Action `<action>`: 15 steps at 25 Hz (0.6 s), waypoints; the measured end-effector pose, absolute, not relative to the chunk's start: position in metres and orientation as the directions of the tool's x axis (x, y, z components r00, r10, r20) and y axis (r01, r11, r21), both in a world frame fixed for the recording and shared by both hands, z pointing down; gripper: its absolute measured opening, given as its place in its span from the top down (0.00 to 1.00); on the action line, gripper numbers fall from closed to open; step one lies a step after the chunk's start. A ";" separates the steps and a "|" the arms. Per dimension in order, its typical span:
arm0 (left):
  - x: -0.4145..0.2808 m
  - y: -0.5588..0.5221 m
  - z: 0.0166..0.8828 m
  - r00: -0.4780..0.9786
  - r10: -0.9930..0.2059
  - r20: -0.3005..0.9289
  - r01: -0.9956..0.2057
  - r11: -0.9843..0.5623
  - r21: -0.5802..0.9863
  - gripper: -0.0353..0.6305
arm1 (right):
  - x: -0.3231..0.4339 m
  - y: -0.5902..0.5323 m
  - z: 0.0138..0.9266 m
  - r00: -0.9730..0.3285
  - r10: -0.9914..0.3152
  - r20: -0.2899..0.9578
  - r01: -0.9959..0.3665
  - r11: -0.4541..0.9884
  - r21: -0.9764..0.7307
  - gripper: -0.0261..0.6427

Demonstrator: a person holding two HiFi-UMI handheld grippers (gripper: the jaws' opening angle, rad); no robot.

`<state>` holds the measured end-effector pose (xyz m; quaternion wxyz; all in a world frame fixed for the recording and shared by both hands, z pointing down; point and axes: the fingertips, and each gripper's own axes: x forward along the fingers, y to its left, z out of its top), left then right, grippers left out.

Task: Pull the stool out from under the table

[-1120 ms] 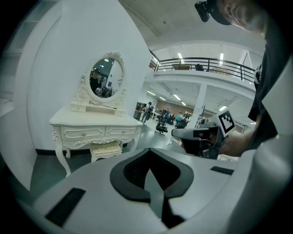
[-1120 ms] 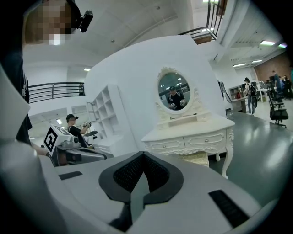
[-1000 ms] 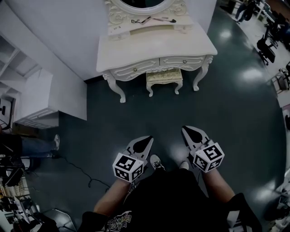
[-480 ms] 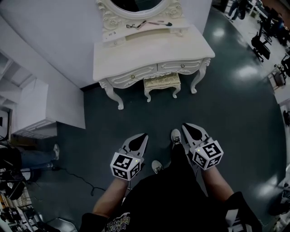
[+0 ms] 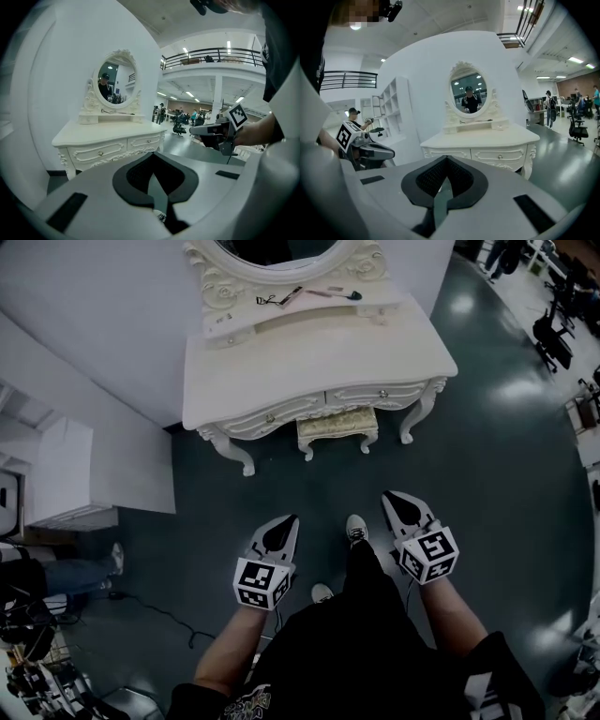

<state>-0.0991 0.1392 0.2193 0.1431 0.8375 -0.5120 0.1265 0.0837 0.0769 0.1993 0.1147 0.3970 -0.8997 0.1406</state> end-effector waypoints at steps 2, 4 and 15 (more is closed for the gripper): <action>-0.100 0.105 0.236 0.421 -0.837 0.351 -0.903 -0.424 0.072 0.94 | 0.087 0.041 0.214 -0.653 -0.691 0.312 -0.750 0.649 -0.131 0.92; -0.102 0.071 0.260 0.400 -0.841 0.363 -0.910 -0.412 0.048 0.94 | 0.091 0.007 0.235 -0.642 -0.699 0.315 -0.755 0.648 -0.100 0.92; -0.109 -0.040 0.402 0.334 -0.815 0.473 -0.926 -0.378 0.002 0.85 | 0.105 -0.087 0.386 -0.624 -0.653 0.429 -0.749 0.656 -0.091 0.76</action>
